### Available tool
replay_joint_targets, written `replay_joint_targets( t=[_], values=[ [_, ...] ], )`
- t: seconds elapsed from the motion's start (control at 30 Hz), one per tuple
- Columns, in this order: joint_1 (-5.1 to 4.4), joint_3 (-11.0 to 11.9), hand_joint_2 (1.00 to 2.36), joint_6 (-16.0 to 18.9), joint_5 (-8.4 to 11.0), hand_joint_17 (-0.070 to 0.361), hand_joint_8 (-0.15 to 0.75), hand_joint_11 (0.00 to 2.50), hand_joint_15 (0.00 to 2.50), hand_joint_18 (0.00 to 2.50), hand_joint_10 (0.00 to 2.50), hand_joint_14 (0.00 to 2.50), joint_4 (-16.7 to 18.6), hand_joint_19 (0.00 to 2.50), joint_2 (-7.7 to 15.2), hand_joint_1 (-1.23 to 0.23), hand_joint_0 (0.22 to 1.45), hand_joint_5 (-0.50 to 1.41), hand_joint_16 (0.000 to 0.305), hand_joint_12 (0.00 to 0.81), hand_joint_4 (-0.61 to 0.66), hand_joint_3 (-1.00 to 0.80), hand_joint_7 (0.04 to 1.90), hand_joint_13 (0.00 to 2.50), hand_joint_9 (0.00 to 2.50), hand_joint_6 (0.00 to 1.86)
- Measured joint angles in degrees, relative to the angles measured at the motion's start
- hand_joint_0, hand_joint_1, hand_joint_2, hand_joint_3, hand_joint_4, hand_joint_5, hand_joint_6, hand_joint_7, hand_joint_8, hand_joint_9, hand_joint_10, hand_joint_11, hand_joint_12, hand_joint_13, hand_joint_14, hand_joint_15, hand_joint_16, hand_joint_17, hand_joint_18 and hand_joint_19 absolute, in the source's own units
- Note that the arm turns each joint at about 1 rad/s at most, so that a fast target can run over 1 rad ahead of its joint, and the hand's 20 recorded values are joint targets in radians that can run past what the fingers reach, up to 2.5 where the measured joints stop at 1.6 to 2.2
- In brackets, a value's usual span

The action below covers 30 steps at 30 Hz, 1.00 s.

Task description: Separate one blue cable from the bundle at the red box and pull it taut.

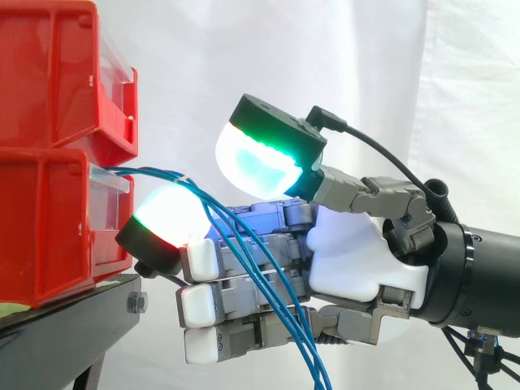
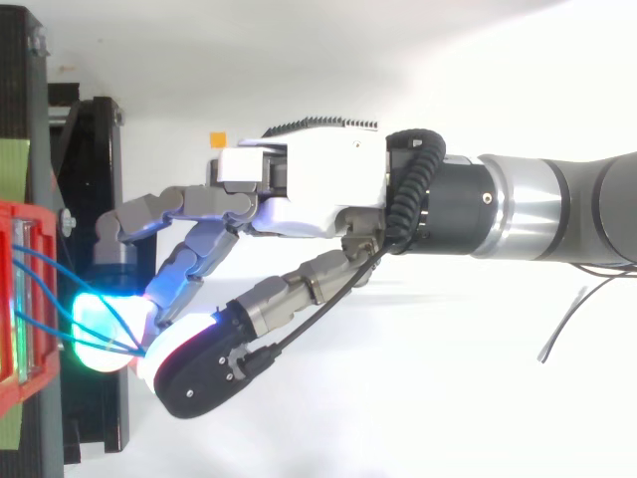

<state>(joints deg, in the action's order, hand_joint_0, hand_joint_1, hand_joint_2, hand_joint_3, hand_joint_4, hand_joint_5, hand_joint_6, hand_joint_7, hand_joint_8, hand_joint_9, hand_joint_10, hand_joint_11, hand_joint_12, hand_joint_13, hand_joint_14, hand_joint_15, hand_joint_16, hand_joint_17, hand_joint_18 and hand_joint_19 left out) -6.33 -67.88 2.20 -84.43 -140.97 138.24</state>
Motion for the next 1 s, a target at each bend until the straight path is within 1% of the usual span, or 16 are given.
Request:
replay_joint_targets(
  t=[0.03,0.13,0.23,0.3,0.33,0.37,0.4,0.47,0.5,0.6,0.73,0.87,0.9,1.0],
  values=[
    [-0.02,0.0,1.01,0.0,0.01,0.099,0.392,0.6,0.48,0.71,0.01,0.02,0.0,0.43,0.0,-0.76,0.65,-0.15,0.044,0.422,0.26,-0.38,1.1,0.96,0.84,0.67],
    [-0.09,0.0,1.0,0.0,0.06,0.1,0.394,0.63,0.49,0.72,0.02,0.02,0.1,0.43,0.0,-0.77,0.63,-0.17,0.044,0.427,0.25,-0.46,1.0,0.96,0.85,0.75],
    [-0.13,0.0,1.0,0.0,0.09,0.099,0.399,0.67,0.5,0.73,0.02,0.02,0.1,0.42,0.0,-0.79,0.63,-0.18,0.044,0.429,0.24,-0.5,0.97,0.99,0.87,0.8],
    [-0.13,0.0,1.0,0.0,0.05,0.099,0.398,0.7,0.5,0.74,0.02,0.02,0.0,0.41,0.0,-0.81,0.65,-0.18,0.044,0.43,0.24,-0.49,0.98,0.99,0.88,0.83],
    [-0.13,0.0,1.01,0.0,0.01,0.098,0.398,0.7,0.5,0.75,0.02,0.02,0.0,0.41,0.0,-0.82,0.67,-0.18,0.044,0.431,0.22,-0.44,0.97,1.0,0.89,0.84],
    [-0.09,0.0,1.01,0.0,-0.04,0.098,0.394,0.71,0.51,0.75,0.02,0.02,0.0,0.41,0.0,-0.83,0.68,-0.19,0.044,0.431,0.17,-0.35,1.02,1.0,0.89,0.85],
    [-0.05,0.0,1.02,0.1,-0.08,0.099,0.389,0.71,0.52,0.75,0.02,0.02,-0.1,0.41,0.0,-0.84,0.68,-0.2,0.044,0.432,0.15,-0.27,1.05,1.0,0.87,0.87],
    [0.03,0.0,1.02,0.1,-0.15,0.099,0.391,0.72,0.52,0.76,0.02,0.02,-0.2,0.41,0.0,-0.85,0.69,-0.21,0.044,0.428,0.15,-0.21,1.03,1.0,0.87,0.89],
    [0.05,0.0,1.02,0.1,-0.17,0.099,0.386,0.73,0.52,0.76,0.02,0.02,-0.2,0.41,0.0,-0.85,0.69,-0.21,0.044,0.429,0.14,-0.16,1.05,1.0,0.86,0.89],
    [0.07,0.0,1.02,0.0,-0.15,0.099,0.39,0.76,0.53,0.76,0.02,0.02,-0.2,0.42,0.0,-0.85,0.68,-0.21,0.044,0.429,0.14,-0.12,1.02,1.0,0.87,0.9],
    [0.1,0.0,1.02,0.0,-0.17,0.099,0.395,0.78,0.53,0.75,0.02,0.02,-0.2,0.42,0.0,-0.84,0.68,-0.21,0.044,0.425,0.17,-0.13,0.98,1.01,0.91,0.91],
    [0.16,0.0,1.02,0.1,-0.2,0.101,0.407,0.79,0.53,0.77,0.02,0.02,-0.3,0.43,0.0,-0.82,0.66,-0.19,0.045,0.434,0.18,-0.22,1.01,1.03,0.94,0.9],
    [0.17,0.0,1.02,0.1,-0.2,0.101,0.411,0.8,0.54,0.78,0.02,0.02,-0.3,0.43,0.0,-0.81,0.66,-0.18,0.045,0.434,0.16,-0.26,1.05,1.03,0.95,0.9],
    [0.21,0.0,1.01,0.1,-0.21,0.1,0.414,0.82,0.54,0.79,0.02,0.02,-0.3,0.42,0.0,-0.8,0.67,-0.17,0.045,0.44,0.14,-0.32,1.08,1.05,1.01,0.9]
  ],
)
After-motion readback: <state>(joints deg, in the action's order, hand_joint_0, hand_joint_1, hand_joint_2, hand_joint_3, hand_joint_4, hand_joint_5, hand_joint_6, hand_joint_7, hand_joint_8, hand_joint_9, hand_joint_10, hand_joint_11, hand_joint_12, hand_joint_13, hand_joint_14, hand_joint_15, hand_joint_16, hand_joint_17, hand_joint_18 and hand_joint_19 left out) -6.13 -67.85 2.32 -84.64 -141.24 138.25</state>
